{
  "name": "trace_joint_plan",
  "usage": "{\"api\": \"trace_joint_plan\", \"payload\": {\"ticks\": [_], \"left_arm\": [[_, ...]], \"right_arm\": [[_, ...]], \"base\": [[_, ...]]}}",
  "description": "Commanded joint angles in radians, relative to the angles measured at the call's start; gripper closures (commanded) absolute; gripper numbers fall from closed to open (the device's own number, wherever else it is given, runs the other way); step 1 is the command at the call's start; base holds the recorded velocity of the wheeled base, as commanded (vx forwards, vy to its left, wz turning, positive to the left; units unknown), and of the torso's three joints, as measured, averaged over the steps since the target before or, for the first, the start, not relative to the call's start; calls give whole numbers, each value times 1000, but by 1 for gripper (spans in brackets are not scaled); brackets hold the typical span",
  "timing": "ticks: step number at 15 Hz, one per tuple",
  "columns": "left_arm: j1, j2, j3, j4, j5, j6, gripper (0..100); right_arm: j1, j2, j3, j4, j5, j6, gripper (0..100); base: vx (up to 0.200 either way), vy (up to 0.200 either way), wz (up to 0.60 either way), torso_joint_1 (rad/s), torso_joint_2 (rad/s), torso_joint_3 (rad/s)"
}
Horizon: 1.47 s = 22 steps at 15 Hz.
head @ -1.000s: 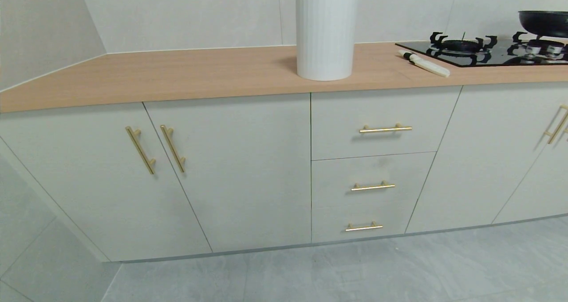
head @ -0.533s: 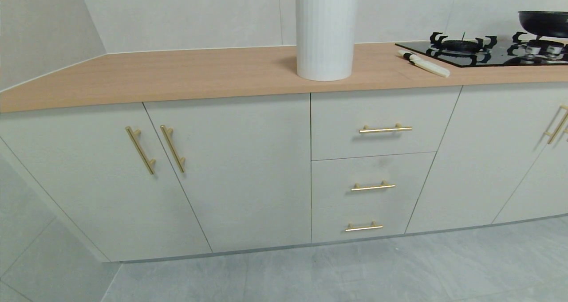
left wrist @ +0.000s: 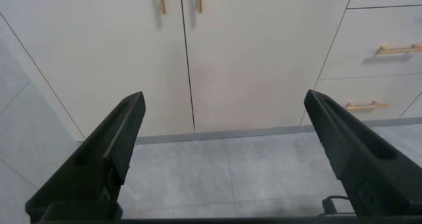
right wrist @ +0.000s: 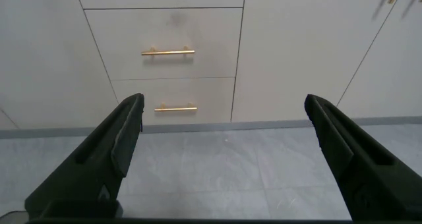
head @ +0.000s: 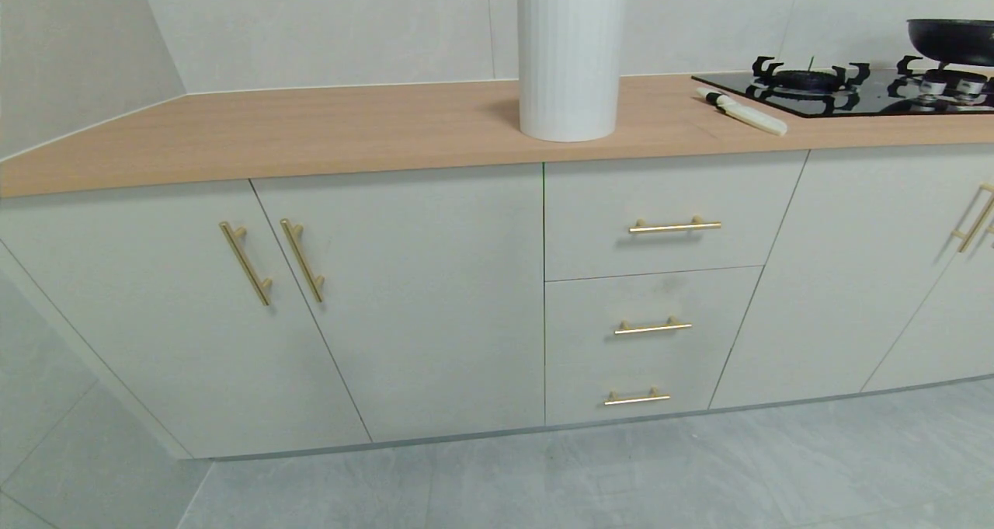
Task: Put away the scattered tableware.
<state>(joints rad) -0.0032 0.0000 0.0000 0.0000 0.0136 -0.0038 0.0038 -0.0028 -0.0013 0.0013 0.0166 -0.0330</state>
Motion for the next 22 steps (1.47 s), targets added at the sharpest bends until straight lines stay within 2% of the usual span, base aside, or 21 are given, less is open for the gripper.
{"api": "trace_joint_plan", "payload": {"ticks": [1, 18, 22], "left_arm": [[0, 0, 0, 0, 0, -1, 0], [0, 0, 0, 0, 0, -1, 0], [0, 0, 0, 0, 0, -2, 0]], "right_arm": [[1, 3, 1, 3, 0, -1, 0], [1, 4, 1, 3, 14, -2, 0], [1, 3, 1, 3, 11, -1, 0]], "base": [[0, 0, 0, 0, 0, 0], [200, 0, 0, 3, 2, 1], [0, 0, 150, 5, 2, -1]]}}
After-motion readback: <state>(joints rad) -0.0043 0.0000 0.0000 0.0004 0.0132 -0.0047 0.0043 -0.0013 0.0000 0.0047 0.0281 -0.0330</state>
